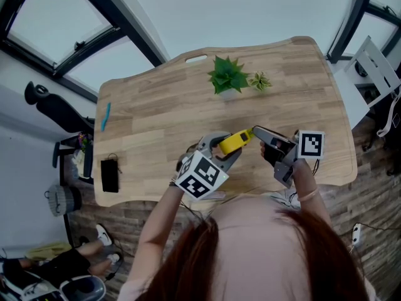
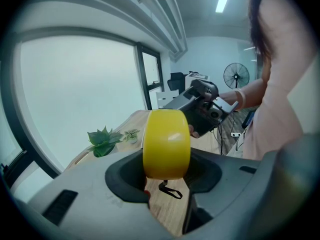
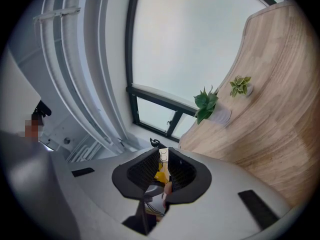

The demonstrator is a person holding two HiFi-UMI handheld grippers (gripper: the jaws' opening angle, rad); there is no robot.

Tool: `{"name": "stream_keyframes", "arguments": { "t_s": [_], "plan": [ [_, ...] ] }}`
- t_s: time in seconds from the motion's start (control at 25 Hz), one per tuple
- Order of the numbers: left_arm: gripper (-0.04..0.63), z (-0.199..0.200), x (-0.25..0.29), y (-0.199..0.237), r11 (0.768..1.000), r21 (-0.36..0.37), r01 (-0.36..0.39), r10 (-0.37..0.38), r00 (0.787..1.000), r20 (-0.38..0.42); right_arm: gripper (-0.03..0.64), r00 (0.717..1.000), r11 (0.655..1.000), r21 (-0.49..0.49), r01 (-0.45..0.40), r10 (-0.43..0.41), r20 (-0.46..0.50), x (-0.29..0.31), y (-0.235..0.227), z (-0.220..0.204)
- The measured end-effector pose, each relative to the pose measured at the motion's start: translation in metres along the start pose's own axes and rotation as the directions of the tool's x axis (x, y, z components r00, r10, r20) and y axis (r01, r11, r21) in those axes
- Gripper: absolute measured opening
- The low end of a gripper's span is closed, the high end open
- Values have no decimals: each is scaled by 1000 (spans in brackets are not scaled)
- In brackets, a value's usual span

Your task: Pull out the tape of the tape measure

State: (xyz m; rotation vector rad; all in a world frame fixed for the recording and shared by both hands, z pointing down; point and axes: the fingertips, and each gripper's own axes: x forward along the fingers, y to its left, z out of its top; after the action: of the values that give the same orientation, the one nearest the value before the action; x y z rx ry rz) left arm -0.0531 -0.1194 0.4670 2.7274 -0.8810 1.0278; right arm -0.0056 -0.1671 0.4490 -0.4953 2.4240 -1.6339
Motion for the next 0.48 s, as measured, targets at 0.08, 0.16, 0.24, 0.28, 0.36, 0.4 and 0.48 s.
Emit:
{"name": "stream_keyframes", "arguments": {
  "t_s": [0.08, 0.16, 0.24, 0.28, 0.36, 0.4, 0.48],
  "plan": [
    [164, 1, 1, 0, 1000, 0, -2, 2, 1000, 2, 51, 1000, 1000, 2, 3, -3, -5, 1, -1, -1],
    [164, 2, 2, 0, 1000, 0, -4, 4, 1000, 3, 51, 1000, 1000, 7, 12, -12, -8, 1, -2, -2],
    [166, 3, 4, 0, 1000, 0, -8, 8, 1000, 6, 51, 1000, 1000, 4, 16, -16, -11, 2, -3, -3],
    [164, 4, 4, 0, 1000, 0, -9, 9, 1000, 8, 51, 1000, 1000, 5, 15, -15, -13, 2, -2, -4],
    [164, 5, 5, 0, 1000, 2, -11, 11, 1000, 11, 51, 1000, 1000, 12, 14, -14, -16, 2, -3, -5],
    [165, 6, 6, -1, 1000, 4, -11, 11, 1000, 12, 51, 1000, 1000, 17, 16, -16, -17, 2, -4, -6],
    [164, 5, 6, -2, 1000, 9, -8, 8, 1000, 11, 51, 1000, 999, 27, 20, -20, -24, 1, -5, -7]
  ]
}}
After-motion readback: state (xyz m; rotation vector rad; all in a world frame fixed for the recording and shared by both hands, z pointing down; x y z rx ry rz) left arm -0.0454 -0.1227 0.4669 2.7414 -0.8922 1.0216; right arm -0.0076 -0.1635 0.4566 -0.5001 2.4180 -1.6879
